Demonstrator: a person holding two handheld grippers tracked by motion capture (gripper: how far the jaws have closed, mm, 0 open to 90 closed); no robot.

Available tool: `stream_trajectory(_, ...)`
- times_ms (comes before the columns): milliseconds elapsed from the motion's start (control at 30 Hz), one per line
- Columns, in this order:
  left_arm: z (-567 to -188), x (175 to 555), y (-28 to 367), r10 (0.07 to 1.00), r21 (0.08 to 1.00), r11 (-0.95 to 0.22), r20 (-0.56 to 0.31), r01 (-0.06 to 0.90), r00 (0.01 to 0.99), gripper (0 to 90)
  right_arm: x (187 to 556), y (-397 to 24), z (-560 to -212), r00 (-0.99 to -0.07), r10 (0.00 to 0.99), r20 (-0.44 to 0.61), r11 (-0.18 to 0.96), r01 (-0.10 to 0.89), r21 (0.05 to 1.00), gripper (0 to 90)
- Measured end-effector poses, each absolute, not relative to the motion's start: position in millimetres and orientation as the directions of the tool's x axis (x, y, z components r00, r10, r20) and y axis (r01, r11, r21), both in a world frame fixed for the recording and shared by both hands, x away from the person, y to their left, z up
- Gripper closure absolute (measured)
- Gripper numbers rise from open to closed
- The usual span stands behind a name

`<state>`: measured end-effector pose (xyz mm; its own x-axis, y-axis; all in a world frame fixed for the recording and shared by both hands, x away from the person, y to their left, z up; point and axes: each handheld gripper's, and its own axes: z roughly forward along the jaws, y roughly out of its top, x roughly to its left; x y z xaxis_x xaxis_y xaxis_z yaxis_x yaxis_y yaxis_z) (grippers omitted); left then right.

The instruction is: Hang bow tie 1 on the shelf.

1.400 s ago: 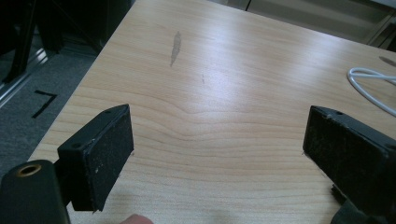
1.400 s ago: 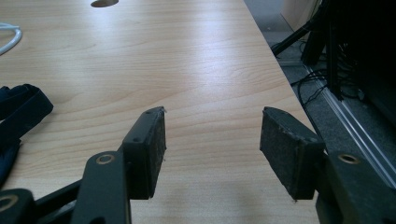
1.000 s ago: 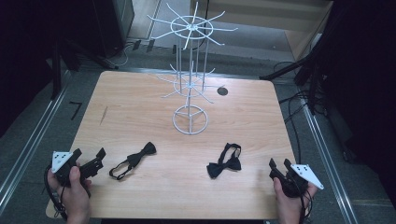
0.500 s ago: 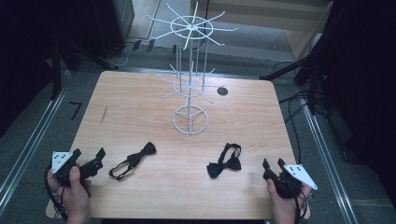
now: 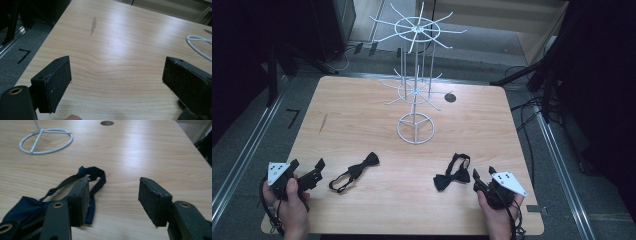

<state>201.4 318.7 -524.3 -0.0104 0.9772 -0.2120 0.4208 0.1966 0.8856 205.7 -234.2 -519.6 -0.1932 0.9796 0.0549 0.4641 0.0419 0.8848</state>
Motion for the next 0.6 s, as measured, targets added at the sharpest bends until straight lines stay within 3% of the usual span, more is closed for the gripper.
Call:
stream_trajectory(300,-524,202,319,0.976,0.885,0.201,-0.216,0.419,-0.012,9.5,215,-215,-525,-0.22,0.973,0.065,0.053,0.493,0.868,42.3)
stream_trajectory(467,-524,202,319,0.977,0.885,0.198,-0.213,0.422,-0.011,9.5,222,-211,-527,-0.213,0.973,0.09,0.036,0.525,0.85,30.5)
stream_trajectory(600,-524,202,319,0.976,0.885,0.202,-0.217,0.419,-0.012,9.5,229,-208,-532,-0.215,0.971,0.108,0.031,0.557,0.83,27.9)
